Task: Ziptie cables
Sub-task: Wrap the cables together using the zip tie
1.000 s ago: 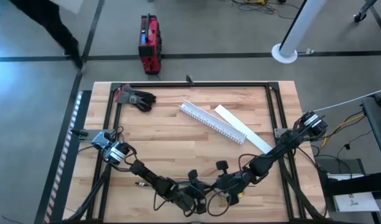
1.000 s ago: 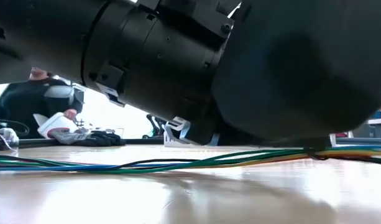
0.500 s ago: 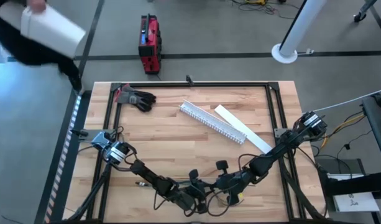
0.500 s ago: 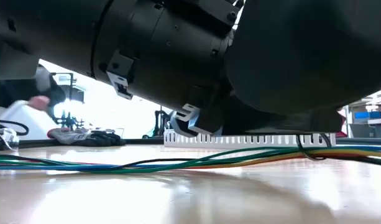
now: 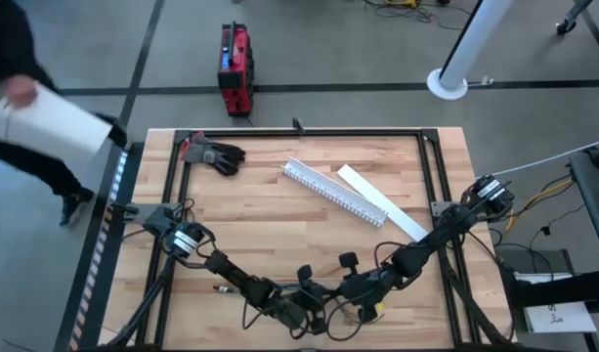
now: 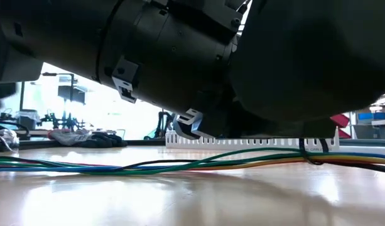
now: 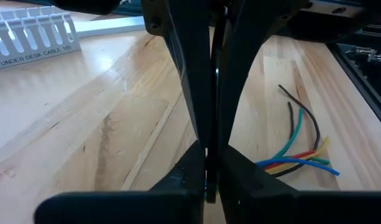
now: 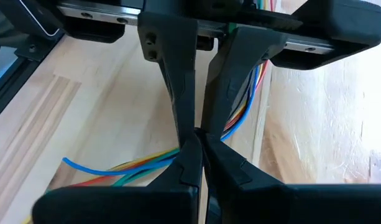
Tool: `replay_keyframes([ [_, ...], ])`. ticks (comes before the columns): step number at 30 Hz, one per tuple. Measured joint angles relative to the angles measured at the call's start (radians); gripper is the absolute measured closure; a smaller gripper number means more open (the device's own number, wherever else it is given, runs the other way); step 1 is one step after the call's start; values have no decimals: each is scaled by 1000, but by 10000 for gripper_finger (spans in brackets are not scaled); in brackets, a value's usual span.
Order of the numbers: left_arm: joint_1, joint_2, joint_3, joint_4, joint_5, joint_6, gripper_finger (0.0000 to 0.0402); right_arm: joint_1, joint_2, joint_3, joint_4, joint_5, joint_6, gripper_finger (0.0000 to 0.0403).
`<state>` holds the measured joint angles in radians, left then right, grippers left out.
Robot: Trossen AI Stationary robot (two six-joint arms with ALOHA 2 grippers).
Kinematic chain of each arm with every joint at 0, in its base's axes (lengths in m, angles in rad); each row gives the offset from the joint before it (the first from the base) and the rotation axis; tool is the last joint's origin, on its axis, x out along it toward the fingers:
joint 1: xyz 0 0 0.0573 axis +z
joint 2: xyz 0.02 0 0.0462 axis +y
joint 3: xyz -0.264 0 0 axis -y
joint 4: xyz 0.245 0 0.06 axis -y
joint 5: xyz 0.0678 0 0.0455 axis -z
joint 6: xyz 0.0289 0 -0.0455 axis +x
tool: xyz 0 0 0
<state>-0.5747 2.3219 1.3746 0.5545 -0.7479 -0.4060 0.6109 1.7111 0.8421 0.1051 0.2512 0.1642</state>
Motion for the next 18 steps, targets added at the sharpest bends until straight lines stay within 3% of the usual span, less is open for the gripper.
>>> replay_keyframes([
  [10, 2, 17, 1, -19, -9, -66, 397, 9, -115, 13, -156, 12, -8, 403],
  [18, 2, 23, 2, -21, -14, -78, 398, 54, -248, 19, -289, 103, -8, 403],
])
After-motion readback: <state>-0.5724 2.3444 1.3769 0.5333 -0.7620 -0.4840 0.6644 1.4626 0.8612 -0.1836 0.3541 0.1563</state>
